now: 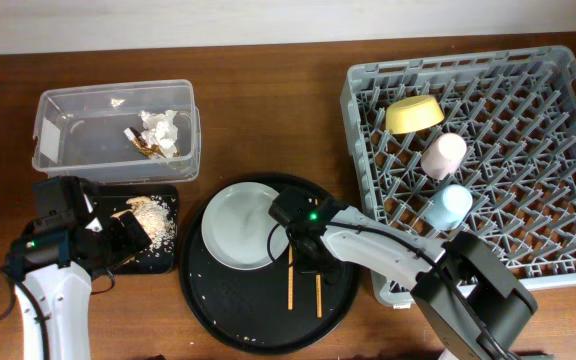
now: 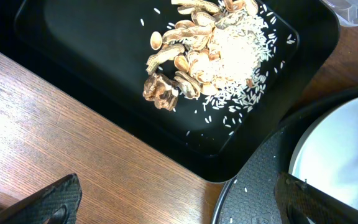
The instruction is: Sort waste into correct bins and load items into the dishwasher rack
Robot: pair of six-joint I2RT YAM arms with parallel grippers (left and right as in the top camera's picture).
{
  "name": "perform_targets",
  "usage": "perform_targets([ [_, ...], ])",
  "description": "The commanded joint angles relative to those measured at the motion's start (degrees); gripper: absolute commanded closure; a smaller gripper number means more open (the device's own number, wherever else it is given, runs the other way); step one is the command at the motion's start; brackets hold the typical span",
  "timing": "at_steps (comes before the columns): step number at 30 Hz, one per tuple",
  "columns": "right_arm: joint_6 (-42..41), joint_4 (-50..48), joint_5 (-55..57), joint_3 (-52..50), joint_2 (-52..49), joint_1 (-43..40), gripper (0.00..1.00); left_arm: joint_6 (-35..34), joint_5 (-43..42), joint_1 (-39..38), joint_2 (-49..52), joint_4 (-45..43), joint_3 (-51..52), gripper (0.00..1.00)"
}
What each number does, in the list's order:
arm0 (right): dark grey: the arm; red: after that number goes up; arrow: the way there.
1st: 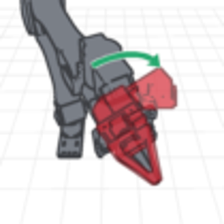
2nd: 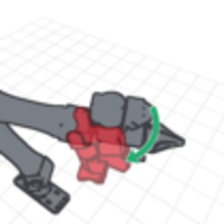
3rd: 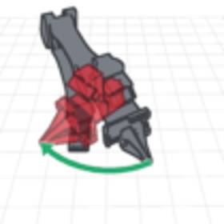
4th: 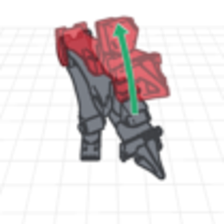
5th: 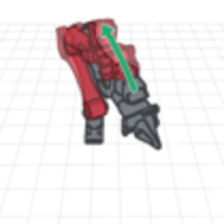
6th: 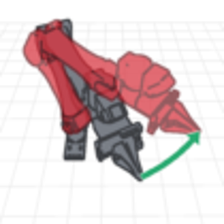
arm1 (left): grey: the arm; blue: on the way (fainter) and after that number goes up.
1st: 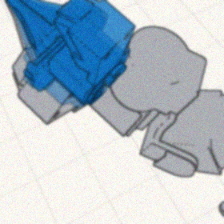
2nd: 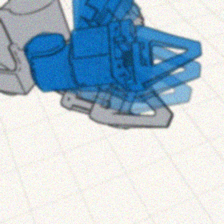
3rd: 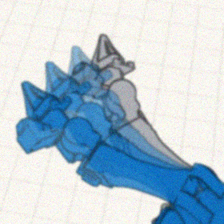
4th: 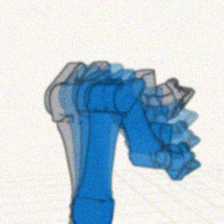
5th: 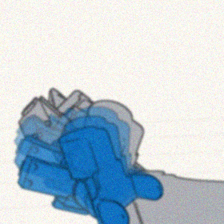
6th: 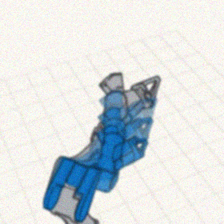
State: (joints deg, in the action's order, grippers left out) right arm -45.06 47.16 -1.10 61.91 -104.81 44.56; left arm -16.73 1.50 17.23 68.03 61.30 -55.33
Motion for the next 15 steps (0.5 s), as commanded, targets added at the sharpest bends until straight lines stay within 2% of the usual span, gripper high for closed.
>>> perform_targets([
  [1,0.3,1.6,-0.3,-0.2,-0.5,0.0,0.96,-0.4,-0.3,0.3,-0.5,0.0,0.0,0.02],
  [4,5.8,10.2,0.5,8.5,1.0,-2.1,0.96,-0.4,-0.3,0.3,-0.5,0.0,0.0,0.02],
  [9,20.5,19.6,0.5,21.1,10.2,-12.0,0.96,-0.4,-0.3,0.3,-0.5,0.0,0.0,0.02],
  [12,30.9,22.1,0.5,22.4,12.1,-19.8,0.96,-0.4,-0.3,0.3,-0.5,0.0,0.0,0.02],
  [15,34.9,24.2,0.7,21.9,11.4,-26.4,0.96,-0.4,-0.2,0.3,-0.5,0.0,0.0,0.02],
])
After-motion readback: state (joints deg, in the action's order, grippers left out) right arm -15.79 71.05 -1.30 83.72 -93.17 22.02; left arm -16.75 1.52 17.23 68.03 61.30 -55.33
